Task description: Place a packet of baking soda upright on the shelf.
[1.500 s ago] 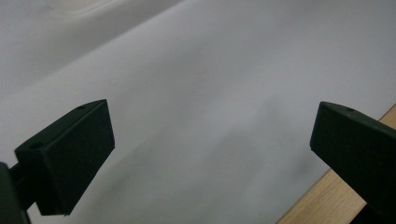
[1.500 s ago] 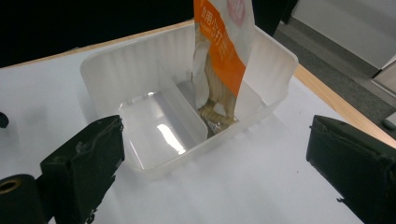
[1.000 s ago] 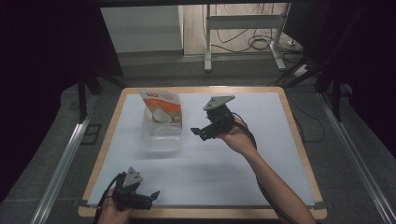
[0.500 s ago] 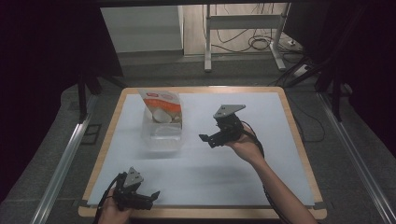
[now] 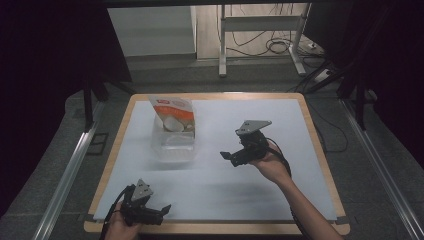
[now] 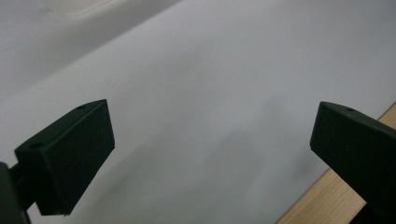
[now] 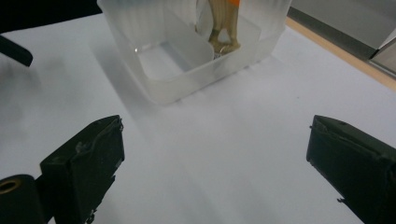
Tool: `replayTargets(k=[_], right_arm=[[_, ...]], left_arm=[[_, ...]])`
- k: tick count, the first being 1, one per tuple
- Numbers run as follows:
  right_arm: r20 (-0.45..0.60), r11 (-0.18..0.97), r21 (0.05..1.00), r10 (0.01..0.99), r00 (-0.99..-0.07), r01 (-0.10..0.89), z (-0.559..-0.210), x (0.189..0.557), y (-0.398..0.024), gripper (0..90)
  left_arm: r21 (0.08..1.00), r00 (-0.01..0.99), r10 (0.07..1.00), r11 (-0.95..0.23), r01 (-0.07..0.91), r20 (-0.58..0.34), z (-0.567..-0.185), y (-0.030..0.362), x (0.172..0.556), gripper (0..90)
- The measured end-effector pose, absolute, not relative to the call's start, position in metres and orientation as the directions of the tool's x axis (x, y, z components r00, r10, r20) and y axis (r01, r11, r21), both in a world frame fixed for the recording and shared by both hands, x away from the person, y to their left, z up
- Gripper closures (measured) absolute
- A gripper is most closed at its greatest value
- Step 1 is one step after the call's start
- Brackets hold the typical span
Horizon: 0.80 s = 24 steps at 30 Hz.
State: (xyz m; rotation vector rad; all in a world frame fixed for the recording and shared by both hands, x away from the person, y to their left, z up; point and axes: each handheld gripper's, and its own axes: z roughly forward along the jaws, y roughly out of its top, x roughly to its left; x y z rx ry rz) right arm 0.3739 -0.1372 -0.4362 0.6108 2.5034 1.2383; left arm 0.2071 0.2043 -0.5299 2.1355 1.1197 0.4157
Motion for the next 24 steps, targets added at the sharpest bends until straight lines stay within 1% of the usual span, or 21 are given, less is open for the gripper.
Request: replayTargets(k=[11, 24], right_arm=[[-0.077, 0.569, 0.783, 0.491, -0.868, 0.253, -0.444, 0.355, -0.153, 4.0], [-0.063, 0.540, 0.790, 0.542, -0.838, 0.290, -0.441, 0.330, -0.190, 3.4]], left_arm=[[0.700, 0.578, 0.815, -0.391, 0.597, -0.038, -0.530, 0.205, 0.207, 0.0], [0.699, 0.581, 0.813, -0.396, 0.595, -0.034, -0.530, 0.205, 0.208, 0.0]])
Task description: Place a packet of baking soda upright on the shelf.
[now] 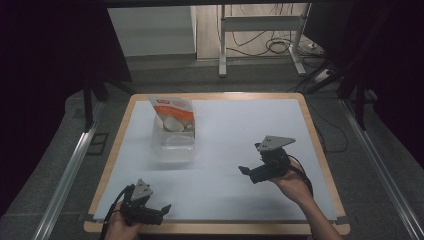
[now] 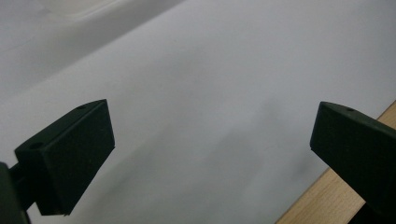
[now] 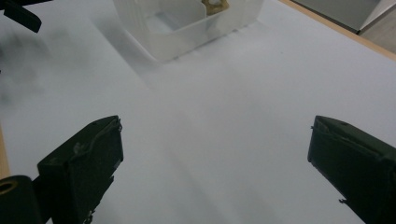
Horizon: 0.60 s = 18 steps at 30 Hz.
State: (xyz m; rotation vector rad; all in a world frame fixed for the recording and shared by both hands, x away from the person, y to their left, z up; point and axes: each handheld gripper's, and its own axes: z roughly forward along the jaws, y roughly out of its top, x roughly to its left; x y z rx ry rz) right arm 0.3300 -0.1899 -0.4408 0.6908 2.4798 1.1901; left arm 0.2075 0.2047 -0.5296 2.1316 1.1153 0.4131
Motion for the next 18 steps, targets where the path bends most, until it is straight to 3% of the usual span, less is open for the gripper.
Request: replayTargets(k=[18], right_arm=[[-0.071, 0.485, 0.817, 0.622, -0.780, 0.312, -0.448, 0.300, -0.240, 1.5]], left_arm=[[0.701, 0.581, 0.813, -0.392, 0.595, -0.038, -0.530, 0.205, 0.208, 0.0]])
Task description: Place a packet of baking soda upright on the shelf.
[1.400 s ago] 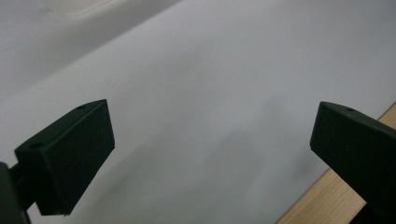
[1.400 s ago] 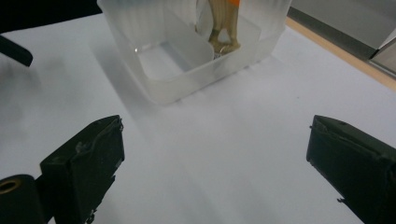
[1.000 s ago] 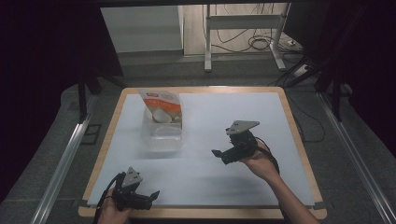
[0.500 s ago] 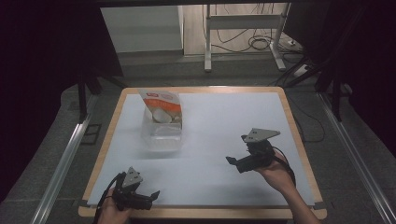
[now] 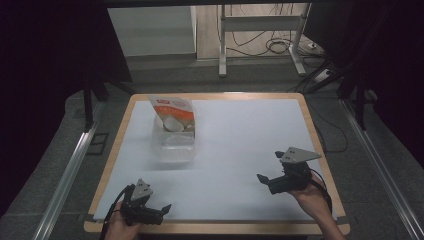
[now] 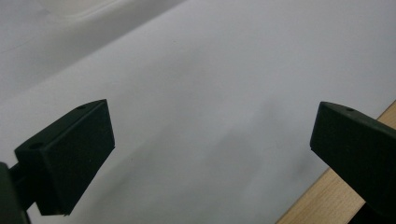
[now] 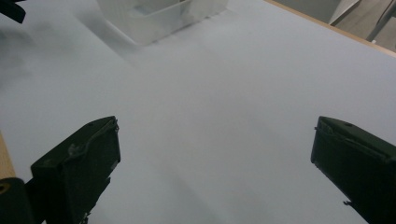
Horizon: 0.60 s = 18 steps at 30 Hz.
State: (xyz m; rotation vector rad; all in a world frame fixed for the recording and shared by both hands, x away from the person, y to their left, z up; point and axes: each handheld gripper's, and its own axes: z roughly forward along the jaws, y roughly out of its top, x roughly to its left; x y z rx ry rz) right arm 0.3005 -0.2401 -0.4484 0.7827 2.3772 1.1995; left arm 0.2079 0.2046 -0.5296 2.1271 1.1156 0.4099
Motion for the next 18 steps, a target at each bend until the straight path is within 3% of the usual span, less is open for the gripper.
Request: replayTargets(k=[18], right_arm=[[-0.071, 0.472, 0.797, 0.692, -0.718, 0.376, -0.473, 0.281, -0.278, 1.5]], left_arm=[[0.699, 0.584, 0.811, -0.398, 0.594, -0.034, -0.529, 0.204, 0.208, 0.0]])
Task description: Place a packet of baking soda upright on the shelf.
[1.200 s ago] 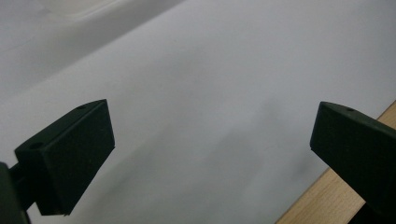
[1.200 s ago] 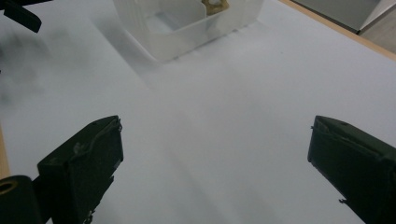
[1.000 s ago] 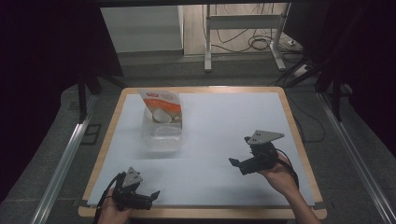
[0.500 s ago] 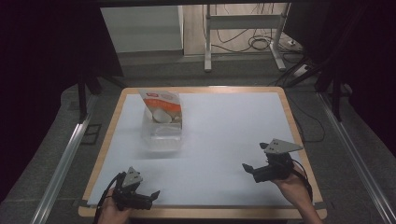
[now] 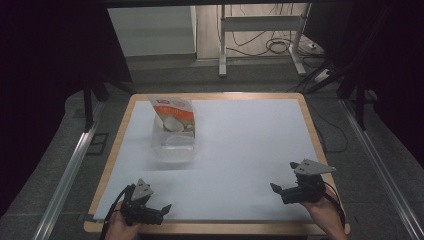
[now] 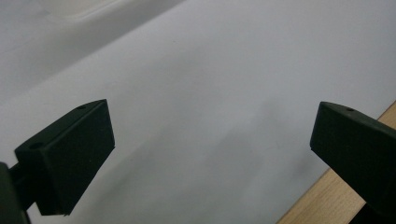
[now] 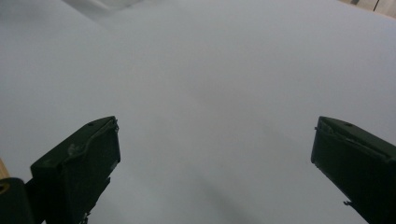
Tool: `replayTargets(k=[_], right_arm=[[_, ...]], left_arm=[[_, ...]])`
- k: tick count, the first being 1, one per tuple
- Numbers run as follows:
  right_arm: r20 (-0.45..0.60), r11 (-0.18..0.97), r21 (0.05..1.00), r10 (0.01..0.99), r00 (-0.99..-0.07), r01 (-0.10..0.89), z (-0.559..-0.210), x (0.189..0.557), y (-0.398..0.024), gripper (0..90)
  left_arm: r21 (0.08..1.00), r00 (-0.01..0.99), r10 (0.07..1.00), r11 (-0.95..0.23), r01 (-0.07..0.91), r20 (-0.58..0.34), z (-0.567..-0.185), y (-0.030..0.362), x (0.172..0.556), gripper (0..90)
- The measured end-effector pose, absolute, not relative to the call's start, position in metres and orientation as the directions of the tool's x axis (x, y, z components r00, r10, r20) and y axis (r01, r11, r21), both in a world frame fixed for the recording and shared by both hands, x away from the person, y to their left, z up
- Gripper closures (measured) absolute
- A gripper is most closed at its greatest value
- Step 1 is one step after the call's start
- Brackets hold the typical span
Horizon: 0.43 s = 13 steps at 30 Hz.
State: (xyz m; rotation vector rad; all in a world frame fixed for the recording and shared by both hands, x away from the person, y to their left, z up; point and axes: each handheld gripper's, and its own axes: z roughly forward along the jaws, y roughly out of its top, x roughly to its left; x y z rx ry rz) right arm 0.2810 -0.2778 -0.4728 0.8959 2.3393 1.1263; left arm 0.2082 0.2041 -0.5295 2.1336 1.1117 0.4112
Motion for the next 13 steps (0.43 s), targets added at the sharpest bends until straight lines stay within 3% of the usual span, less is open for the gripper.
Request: replayTargets(k=[13], right_arm=[[-0.048, 0.481, 0.753, 0.722, -0.691, 0.450, -0.490, 0.285, -0.291, 1.5]], left_arm=[[0.697, 0.588, 0.808, -0.405, 0.592, -0.029, -0.529, 0.203, 0.208, 0.0]])
